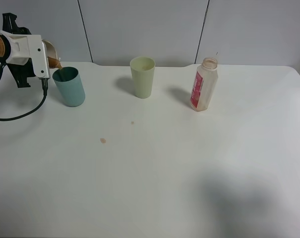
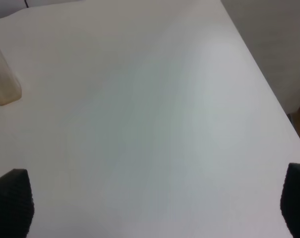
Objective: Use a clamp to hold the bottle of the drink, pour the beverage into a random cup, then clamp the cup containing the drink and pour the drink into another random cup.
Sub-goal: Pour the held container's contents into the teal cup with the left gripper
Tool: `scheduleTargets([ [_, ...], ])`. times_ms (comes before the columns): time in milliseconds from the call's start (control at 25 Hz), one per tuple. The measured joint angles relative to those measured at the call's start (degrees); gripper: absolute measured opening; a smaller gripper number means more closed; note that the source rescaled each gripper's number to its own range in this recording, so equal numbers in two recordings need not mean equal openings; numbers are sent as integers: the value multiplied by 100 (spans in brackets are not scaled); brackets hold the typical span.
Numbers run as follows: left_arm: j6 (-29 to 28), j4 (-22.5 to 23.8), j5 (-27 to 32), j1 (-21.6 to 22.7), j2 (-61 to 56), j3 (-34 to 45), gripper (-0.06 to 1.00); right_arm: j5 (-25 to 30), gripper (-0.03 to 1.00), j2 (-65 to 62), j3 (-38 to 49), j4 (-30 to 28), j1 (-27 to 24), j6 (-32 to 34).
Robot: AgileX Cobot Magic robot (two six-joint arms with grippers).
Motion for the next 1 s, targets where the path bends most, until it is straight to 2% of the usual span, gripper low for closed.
scheduleTargets([
  [1000, 457, 216, 275, -5, 0, 0, 0, 0, 100, 0, 0, 0, 0, 0],
])
